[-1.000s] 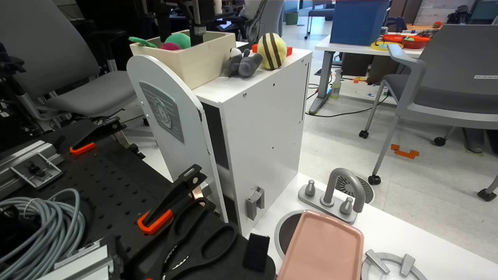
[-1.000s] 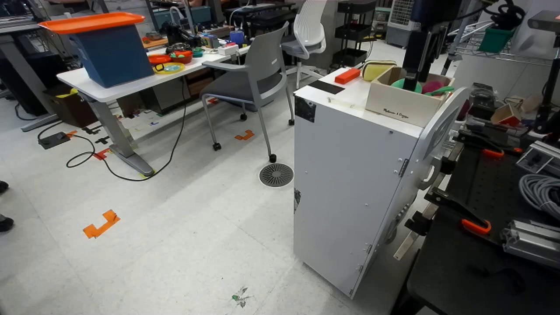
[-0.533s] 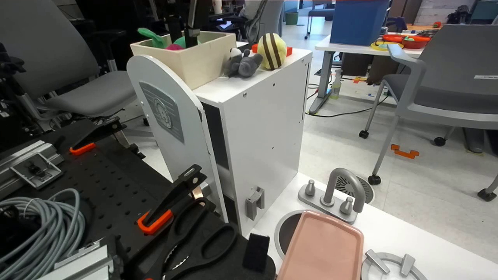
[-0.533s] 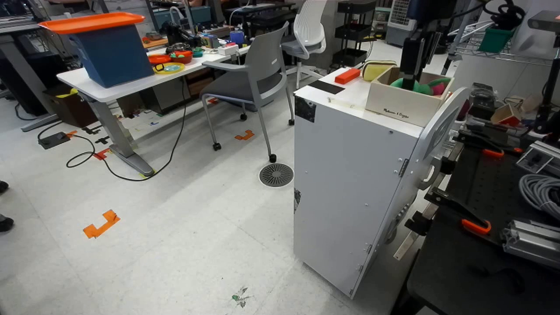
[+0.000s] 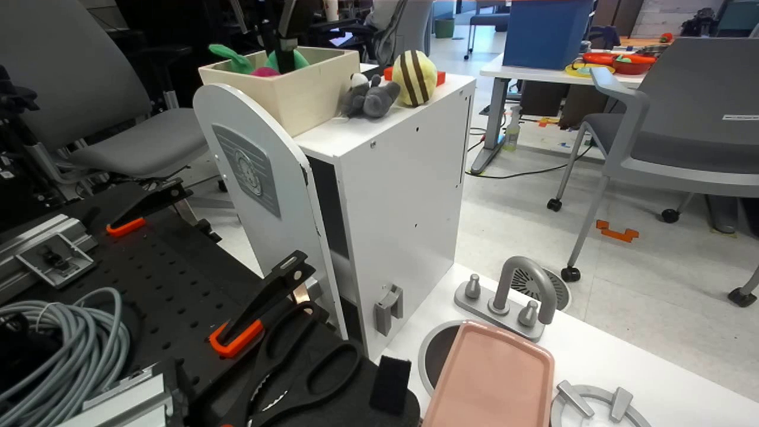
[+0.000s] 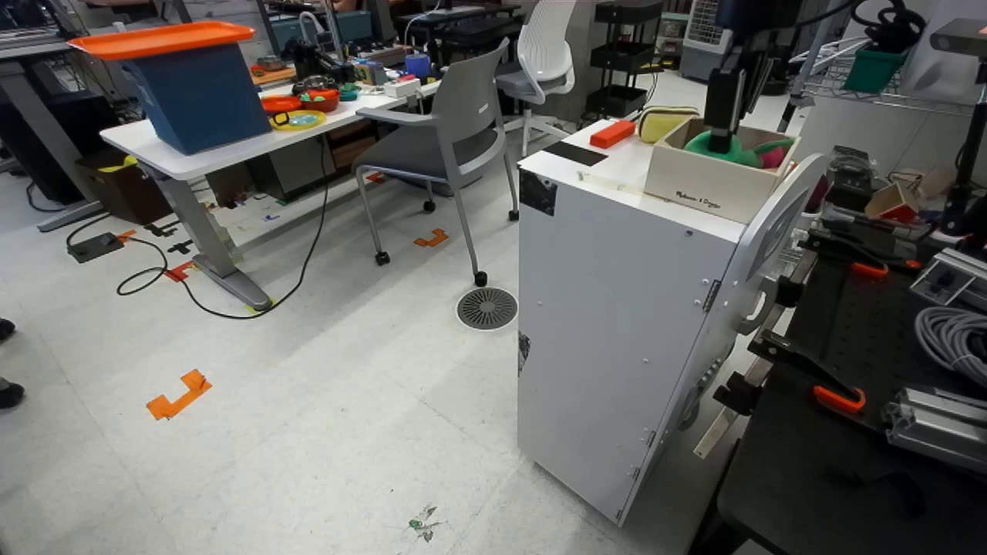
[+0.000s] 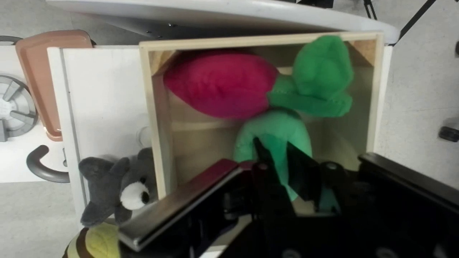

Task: Remove the green plushie out of the box

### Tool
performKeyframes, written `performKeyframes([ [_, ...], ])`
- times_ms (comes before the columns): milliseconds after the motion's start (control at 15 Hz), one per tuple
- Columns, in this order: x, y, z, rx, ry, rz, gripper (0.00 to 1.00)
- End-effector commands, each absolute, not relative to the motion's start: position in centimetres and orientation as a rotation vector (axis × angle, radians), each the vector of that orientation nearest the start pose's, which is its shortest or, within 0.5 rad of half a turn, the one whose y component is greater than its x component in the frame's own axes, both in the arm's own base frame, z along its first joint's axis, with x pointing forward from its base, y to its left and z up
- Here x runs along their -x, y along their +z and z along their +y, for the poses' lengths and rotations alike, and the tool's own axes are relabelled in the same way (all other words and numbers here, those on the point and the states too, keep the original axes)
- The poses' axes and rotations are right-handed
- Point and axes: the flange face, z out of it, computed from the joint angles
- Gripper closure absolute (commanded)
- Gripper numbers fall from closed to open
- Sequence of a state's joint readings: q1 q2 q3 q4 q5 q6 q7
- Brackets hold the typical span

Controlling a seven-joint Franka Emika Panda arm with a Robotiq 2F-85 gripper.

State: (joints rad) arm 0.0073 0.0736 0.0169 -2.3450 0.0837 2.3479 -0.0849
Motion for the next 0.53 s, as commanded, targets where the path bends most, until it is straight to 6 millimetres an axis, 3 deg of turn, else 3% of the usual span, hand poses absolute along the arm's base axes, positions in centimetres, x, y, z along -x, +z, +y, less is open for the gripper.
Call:
performKeyframes([
  [0,-49.7,31.4,1.7,3.112,0.078,-0.021,0.97],
  [467,-48.3,36.5,1.3,3.175,0.014,0.105,0.97],
])
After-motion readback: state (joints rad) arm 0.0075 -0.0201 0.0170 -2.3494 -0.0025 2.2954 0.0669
